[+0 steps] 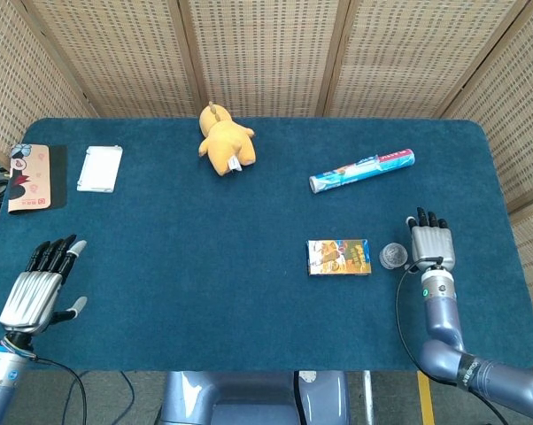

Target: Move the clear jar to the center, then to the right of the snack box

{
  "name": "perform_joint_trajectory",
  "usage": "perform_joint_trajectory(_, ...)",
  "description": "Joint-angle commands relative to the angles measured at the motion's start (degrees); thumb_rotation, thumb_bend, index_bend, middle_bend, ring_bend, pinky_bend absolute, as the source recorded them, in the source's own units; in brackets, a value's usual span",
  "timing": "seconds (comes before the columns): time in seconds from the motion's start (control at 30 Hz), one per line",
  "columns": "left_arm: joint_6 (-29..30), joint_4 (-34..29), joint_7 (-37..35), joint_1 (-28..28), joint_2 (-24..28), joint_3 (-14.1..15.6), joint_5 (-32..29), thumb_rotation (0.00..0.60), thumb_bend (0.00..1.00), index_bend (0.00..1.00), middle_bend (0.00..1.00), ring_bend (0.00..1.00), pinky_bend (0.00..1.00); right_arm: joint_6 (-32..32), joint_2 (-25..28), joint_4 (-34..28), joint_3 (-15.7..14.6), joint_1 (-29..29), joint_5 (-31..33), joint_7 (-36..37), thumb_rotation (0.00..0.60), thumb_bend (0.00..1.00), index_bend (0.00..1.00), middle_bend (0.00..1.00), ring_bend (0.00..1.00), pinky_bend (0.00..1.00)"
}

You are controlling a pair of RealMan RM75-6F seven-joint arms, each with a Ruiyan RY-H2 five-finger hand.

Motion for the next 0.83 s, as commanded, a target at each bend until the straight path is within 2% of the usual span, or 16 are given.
perform_joint_trajectory(0.03, 0.08, 0.09, -0.01, 0.06, 0.0, -0.04, 0.02, 0.6, 0.29, 0.0, 0.0, 0.0, 0.0, 1.44, 1.57, -2.72, 0.36, -0.98, -3.24, 2.42, 0.6, 0.0, 0.16, 0.0, 0.0, 0.1)
perform_joint_trajectory(0.17, 0.12, 0.21, 0.37, 0.16, -0.15, -0.02, -0.1, 0.6, 0.29, 0.0, 0.0, 0.0, 0.0, 4.8, 3.54, -7.45, -0.33, -2.89, -10.53, 6.27, 0.6, 0.0, 0.15, 0.0, 0.0, 0.08)
perform_joint_trajectory(0.37, 0.8, 0.37, 1.21, 0.72, -0.82, 0.33, 0.18, 0.6, 0.29, 0.0, 0.0, 0.0, 0.0, 13.1, 5.71, -13.35, -4.99, -9.28, -27.12, 16.19, 0.6, 0.0, 0.11, 0.0, 0.0, 0.07)
perform_joint_trajectory(0.5, 1.76, 0.78, 1.17, 1.34, -1.38, 0.51, 0.54, 0.6, 0.29, 0.0, 0.0, 0.0, 0.0, 17.94, 5.85, -12.86, -7.88, -13.58, -34.6, 22.96, 0.6, 0.0, 0.08, 0.0, 0.0, 0.05)
perform_joint_trajectory(0.63, 3.01, 2.16, 0.72, 2.22, -2.48, 0.77, 1.08, 0.6, 0.29, 0.0, 0.0, 0.0, 0.0, 23.94, 5.66, -9.86, -10.37, -18.22, -41.6, 29.54, 0.6, 0.0, 0.06, 0.0, 0.0, 0.04)
perform_joint_trajectory(0.83, 3.03, 4.47, 1.33, 2.47, -3.69, 0.94, 1.15, 0.6, 0.29, 0.0, 0.0, 0.0, 0.0, 28.47, 5.69, -6.29, -11.99, -22.45, -46.0, 34.15, 0.6, 0.0, 0.02, 0.0, 0.0, 0.02)
